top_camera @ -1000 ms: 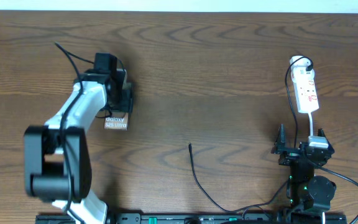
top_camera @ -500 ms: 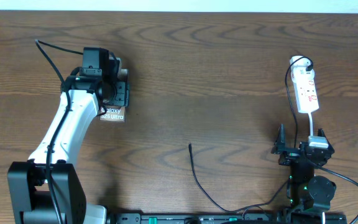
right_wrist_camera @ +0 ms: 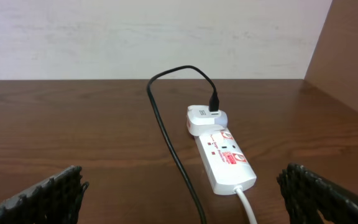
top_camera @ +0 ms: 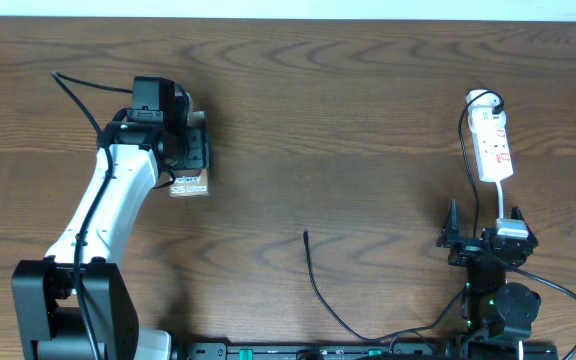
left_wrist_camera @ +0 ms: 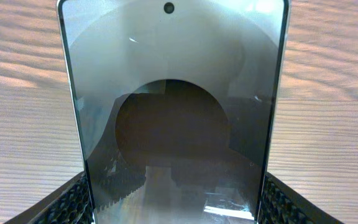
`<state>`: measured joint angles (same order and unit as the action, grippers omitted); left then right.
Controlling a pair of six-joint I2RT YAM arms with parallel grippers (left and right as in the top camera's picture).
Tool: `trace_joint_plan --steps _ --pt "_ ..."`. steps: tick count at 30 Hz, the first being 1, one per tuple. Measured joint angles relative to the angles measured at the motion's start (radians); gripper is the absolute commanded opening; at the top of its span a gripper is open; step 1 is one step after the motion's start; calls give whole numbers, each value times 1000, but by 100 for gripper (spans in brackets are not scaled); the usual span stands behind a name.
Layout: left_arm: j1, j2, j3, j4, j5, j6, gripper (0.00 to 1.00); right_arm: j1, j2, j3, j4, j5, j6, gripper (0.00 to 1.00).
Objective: Plug charger to phone and switch on socket
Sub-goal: 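Lift the phone upright with the left gripper and turn it rightward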
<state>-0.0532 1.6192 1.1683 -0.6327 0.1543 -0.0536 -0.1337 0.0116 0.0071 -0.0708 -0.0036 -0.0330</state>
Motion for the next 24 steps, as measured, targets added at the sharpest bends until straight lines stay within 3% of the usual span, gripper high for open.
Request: trace_joint_plan --steps 13,24 --pt "23 0 0 0 429 -254 7 0 0 0 0 0 0 99" --pt "166 0 0 93 783 -608 7 0 0 0 0 0 0 99"
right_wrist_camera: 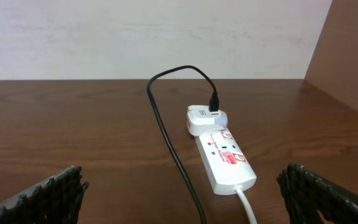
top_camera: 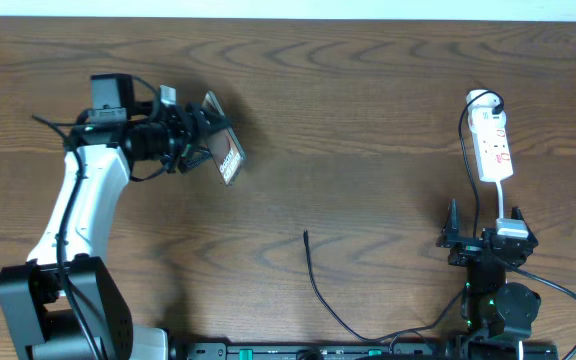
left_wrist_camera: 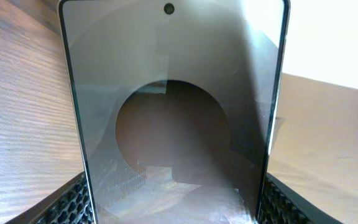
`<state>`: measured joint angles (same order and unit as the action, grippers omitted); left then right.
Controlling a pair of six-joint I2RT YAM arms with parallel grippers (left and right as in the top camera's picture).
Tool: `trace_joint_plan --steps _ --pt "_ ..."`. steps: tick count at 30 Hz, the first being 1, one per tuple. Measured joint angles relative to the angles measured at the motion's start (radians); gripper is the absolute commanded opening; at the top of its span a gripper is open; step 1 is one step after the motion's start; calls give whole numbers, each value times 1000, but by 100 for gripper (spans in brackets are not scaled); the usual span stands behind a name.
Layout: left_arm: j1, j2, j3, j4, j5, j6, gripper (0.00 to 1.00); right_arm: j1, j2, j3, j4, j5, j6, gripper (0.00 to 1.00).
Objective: Plug charger to phone and switch on socket
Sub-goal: 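Lift the phone upright with the left gripper and turn it rightward, then move the right gripper toward the phone held by the left gripper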
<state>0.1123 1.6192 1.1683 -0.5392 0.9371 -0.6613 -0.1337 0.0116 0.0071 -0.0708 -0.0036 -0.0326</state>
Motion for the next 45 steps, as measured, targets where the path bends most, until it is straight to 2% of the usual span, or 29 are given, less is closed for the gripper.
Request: trace_joint_plan --steps 7,15,45 --pt "48 0 0 9 156 -222 7 0 0 0 0 0 0 99" --pt "69 0 0 10 251 -363 7 0 0 0 0 0 0 99" --pt "69 0 0 10 288 -494 7 0 0 0 1 18 0 99"
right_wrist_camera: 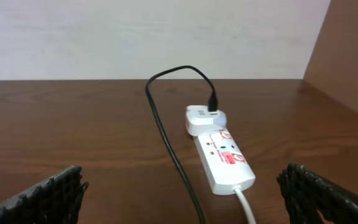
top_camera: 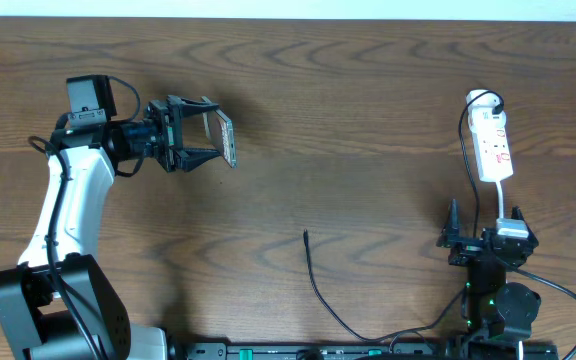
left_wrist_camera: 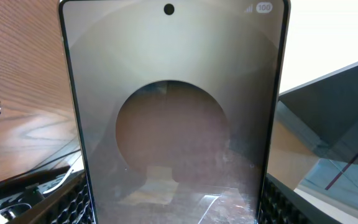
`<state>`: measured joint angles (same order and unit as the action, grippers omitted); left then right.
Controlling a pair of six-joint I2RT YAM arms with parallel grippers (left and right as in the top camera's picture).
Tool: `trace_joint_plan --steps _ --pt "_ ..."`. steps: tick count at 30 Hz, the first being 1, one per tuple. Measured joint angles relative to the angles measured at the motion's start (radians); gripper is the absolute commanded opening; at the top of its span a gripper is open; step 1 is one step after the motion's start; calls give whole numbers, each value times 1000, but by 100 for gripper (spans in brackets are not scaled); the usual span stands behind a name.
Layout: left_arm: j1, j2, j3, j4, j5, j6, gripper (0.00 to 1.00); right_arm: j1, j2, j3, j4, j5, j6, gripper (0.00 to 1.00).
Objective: Plug charger to phone and switch on socket
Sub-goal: 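Move the right gripper toward the phone held by the left gripper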
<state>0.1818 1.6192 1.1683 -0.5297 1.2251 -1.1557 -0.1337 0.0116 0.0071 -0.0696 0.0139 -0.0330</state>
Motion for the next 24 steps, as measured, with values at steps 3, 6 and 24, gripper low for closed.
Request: trace_joint_plan --steps 3,6,24 --pt "0 0 0 0 0 0 7 0 0 0 0 3 0 99" --pt "0 0 0 0 0 0 7 0 0 0 1 -5 5 99" --pt "0 0 0 0 -116 19 7 0 51 63 128 -363 407 99"
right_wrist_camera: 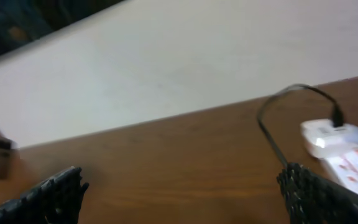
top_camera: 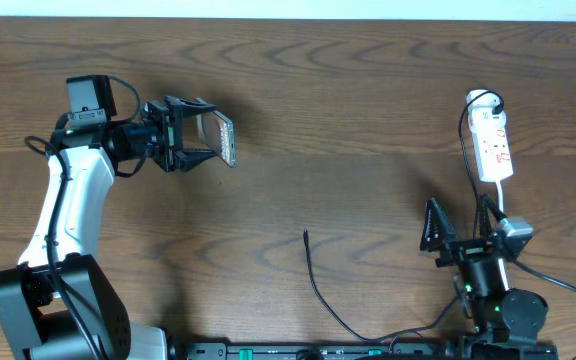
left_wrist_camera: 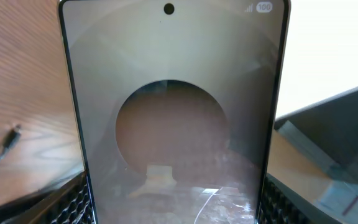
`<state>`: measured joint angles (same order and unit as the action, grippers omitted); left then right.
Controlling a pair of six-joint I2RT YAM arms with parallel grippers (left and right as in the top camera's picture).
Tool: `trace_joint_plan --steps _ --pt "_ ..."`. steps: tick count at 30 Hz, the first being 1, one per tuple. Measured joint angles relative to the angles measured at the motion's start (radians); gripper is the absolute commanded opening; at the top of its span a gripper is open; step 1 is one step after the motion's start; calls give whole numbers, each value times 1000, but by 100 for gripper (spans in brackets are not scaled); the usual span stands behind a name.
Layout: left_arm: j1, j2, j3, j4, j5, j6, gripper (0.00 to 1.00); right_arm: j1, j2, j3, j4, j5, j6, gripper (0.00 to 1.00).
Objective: Plug charger to phone and switch on socket
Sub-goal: 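Move the right gripper toward the phone held by the left gripper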
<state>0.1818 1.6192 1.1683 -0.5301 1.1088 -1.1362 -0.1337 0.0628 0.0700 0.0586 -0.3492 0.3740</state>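
Observation:
The phone (top_camera: 223, 137) is held in the air, on edge, at the table's left, with my left gripper (top_camera: 211, 131) shut on it. Its dark screen (left_wrist_camera: 173, 112) fills the left wrist view between the fingers (left_wrist_camera: 73, 202). The black charger cable's free end (top_camera: 306, 236) lies on the table's front middle, also showing as the cable tip (left_wrist_camera: 10, 137). The white socket strip (top_camera: 494, 142) lies at the far right with the adapter (right_wrist_camera: 331, 134) plugged in. My right gripper (top_camera: 460, 218) stands open, empty, in front of the strip (right_wrist_camera: 356, 167).
The black cable (top_camera: 465, 160) runs from the adapter down the strip's left side toward the front edge. The strip's white lead (top_camera: 502, 196) passes by the right arm. A pale wall (right_wrist_camera: 166, 68) stands behind the brown wooden table (top_camera: 348, 120).
My right gripper has lifted and swung left, so the strip now sits at its view's right edge. The left gripper keeps the phone in nearly the same place, slightly re-tilted.
At first my left gripper was shut on the phone, low over the table at the left. Then the phone was raised and turned toward the right. Later it was held on edge, facing the table's middle. The right arm stayed still until now.

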Motion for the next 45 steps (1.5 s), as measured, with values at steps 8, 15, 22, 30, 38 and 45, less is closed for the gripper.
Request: trace_joint_plan --steps 8,15,22,30,38,45 --pt "0 0 0 0 -55 11 7 0 293 298 13 -142 50 100" --pt "0 0 0 0 -103 11 7 0 743 562 52 -374 119 100" --pt "-15 0 0 2 -130 11 7 17 1207 763 484 -829 196 99" --pt "-63 0 0 2 -180 11 7 133 1490 785 567 -948 397 99" --pt "-100 0 0 -5 -264 11 7 307 1604 785 558 -778 541 96" --pt "-151 0 0 -25 -375 8 7 449 1616 785 487 -597 570 93"
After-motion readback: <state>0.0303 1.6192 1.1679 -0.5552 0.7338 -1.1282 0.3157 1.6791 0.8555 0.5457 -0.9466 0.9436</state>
